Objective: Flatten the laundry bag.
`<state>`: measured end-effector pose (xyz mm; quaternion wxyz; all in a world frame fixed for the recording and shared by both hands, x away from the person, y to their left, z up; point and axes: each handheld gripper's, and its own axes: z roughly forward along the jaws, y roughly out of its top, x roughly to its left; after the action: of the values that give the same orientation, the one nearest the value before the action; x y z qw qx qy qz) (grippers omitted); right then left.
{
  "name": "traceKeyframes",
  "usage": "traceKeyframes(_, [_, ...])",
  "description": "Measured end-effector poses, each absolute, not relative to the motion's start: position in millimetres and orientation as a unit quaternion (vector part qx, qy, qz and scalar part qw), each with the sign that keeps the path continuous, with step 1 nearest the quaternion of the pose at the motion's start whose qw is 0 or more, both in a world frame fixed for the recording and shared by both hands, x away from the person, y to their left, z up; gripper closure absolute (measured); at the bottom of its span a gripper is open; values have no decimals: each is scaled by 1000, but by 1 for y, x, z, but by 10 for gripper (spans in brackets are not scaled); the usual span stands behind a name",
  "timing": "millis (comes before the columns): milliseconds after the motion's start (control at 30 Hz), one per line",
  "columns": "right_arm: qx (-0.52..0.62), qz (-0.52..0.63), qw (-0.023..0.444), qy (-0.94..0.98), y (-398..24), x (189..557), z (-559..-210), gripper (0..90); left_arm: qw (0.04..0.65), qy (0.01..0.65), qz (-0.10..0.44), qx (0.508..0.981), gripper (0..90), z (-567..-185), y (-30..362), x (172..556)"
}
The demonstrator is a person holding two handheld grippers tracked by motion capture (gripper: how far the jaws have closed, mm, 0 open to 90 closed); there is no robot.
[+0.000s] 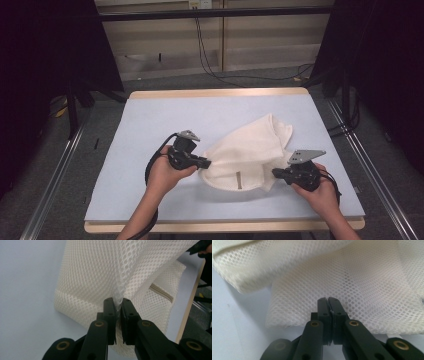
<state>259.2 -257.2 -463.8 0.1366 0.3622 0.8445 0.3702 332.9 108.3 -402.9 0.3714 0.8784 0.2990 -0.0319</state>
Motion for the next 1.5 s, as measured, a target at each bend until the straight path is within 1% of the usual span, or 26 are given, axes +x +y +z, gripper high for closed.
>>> traceKeyframes(67, [360,369,137,846,-257,259,-464,888,379,305,-36,873,840,-403,110,335])
traceKeyframes(200, [361,370,132,846,-257,260,-465,889,387,329,-45,860,842,-399,120,350])
traceKeyframes(533, [360,375,130,844,-258,260,-465,888,403,371,-43,835,838,-393,142,373])
traceKeyframes(600, [361,375,129,844,-258,260,-465,888,401,386,-38,830,838,-392,146,379])
traceKeyframes(800, [363,376,131,843,-258,261,-464,886,399,405,-36,822,839,-393,151,393])
traceKeyframes(833, [363,377,130,842,-258,261,-464,885,396,413,-38,819,839,-393,154,400])
traceKeyframes(1133, [363,387,124,839,-262,262,-464,864,373,437,-31,818,832,-396,159,429])
traceKeyframes(1200, [364,387,122,839,-262,262,-464,860,370,441,-41,816,833,-397,160,432])
traceKeyframes(1267, [364,389,122,837,-263,262,-465,859,370,450,-39,812,833,-398,162,436])
traceKeyframes(1433, [368,392,124,834,-266,263,-463,842,382,460,-14,801,798,-399,167,443])
traceKeyframes(1467, [372,395,124,831,-269,263,-462,826,383,460,-8,801,725,-399,168,444])
traceKeyframes(1500, [372,395,124,831,-269,263,-462,826,387,464,3,797,725,-398,169,444])
